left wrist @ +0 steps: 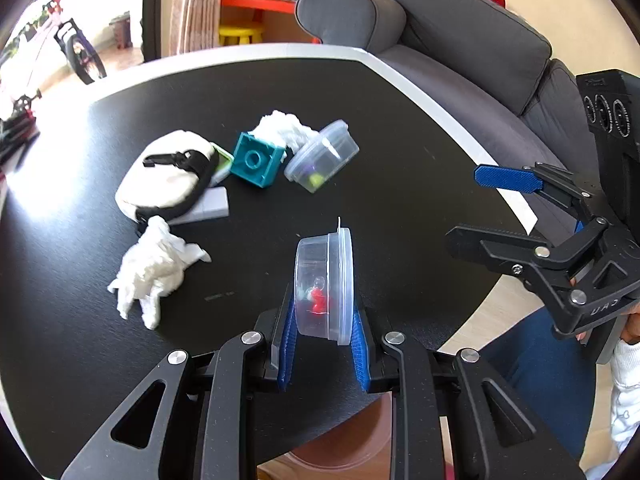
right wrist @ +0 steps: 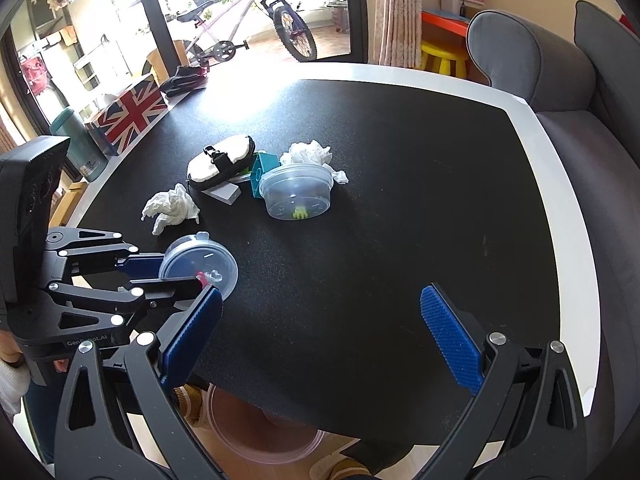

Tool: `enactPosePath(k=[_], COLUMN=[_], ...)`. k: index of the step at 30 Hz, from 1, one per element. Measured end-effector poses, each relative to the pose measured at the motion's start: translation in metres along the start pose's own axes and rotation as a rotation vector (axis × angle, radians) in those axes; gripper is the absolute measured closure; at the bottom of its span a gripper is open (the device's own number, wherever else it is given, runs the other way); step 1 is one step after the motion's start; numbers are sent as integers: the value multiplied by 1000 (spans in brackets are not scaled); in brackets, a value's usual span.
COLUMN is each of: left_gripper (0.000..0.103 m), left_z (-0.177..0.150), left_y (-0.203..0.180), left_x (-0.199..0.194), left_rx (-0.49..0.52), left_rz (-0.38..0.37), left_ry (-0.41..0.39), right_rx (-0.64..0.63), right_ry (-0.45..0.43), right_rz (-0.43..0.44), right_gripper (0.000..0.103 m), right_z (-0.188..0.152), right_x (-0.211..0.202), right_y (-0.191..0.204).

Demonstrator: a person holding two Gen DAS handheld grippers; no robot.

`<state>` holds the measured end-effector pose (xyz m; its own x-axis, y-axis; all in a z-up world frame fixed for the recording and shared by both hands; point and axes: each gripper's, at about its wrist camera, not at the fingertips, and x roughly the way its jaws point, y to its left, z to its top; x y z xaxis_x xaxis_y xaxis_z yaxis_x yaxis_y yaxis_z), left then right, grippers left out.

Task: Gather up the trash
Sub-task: 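Grasp the clear container with yellow-green item using the right gripper while the left holds its container, then carry both containers over the pink bin and open both grippers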

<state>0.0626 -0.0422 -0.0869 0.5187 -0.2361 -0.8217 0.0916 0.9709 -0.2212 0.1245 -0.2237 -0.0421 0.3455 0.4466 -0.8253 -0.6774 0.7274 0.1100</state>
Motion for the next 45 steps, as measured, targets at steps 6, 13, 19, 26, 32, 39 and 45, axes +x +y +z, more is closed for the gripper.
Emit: enactPosePath(k=[6,13,19,26,32,39,45], left_gripper=[79,79,79,79,79,79,79], left_z=[6,12,18,23,21,20,18], left_y=[3,8,16,26,33,34,27], left_x=[-18,-32,-42,-45,-40,-42,-52], left_rx=[20,34,31,24,13,11,21], left_rz=[52,95,120,129,128,127,128], left_ry=[-48,-84,-111,-125,-120,-127,-144], right_rx=[-12,-45,-76,-124,-127,-129,-130], right_ry=[1,-4,8,37,62,53,4], right_rz=[3,2,2,10,10,9,12], right_gripper=[5,5,5,5,35,48,49], right_z=[6,24,43,58,65,64,58], right_x=[3,13,31,60,77,73,47], right_y=[3,11,16,22,21,23,25])
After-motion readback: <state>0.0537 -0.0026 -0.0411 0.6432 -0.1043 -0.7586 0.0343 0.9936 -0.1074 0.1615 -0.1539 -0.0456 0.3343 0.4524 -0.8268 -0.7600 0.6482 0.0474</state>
